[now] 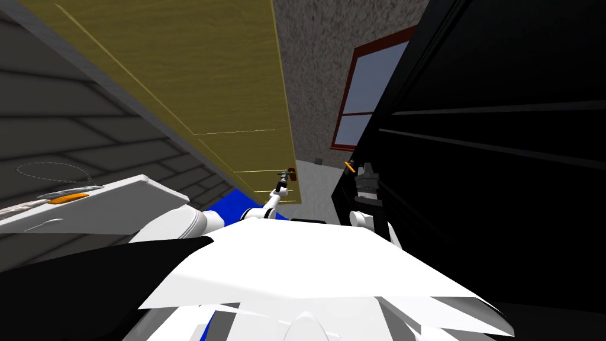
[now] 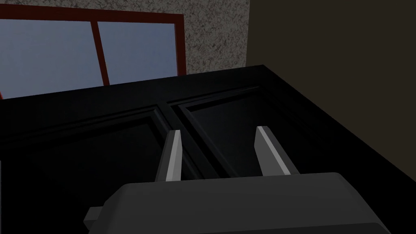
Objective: Push the door open
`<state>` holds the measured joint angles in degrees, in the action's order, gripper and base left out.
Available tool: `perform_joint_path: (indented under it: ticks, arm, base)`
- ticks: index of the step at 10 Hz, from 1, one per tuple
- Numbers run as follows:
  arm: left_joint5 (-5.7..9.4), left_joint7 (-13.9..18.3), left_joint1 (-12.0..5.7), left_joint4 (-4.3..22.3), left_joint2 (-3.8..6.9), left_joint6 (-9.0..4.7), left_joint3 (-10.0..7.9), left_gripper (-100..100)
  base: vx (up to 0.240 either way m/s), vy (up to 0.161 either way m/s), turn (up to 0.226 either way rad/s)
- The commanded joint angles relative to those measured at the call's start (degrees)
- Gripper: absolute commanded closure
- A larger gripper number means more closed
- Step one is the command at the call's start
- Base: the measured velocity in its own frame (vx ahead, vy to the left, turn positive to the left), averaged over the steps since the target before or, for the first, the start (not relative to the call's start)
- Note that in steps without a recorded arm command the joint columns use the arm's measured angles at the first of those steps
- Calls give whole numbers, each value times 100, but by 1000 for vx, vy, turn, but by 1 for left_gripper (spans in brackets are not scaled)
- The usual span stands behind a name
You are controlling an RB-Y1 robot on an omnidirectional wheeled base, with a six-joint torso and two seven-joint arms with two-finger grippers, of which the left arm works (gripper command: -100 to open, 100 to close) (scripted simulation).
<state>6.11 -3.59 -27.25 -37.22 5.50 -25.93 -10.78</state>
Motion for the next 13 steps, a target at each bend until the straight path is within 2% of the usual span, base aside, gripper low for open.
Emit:
perform_joint_path:
  ticks: [1,4,5,11,12,13]
  arm:
    - [16,-18,69,-144,24,39,-57,100]
    - [38,-35,71,-142,22,40,-115,100]
    - [38,-29,67,-40,29,34,-112,100]
    - [110,-355,-1,-46,1,-42,-444,100]
    - [110,-355,-1,-46,1,-42,-444,100]
    - [143,-516,-28,-50,-34,-70,-602,100]
  base:
    - [152,-162,118]
    - [156,-74,65]
    - [85,-25,34]
    - [172,-16,59]
    - [148,-21,36]
    - [207,-40,123]
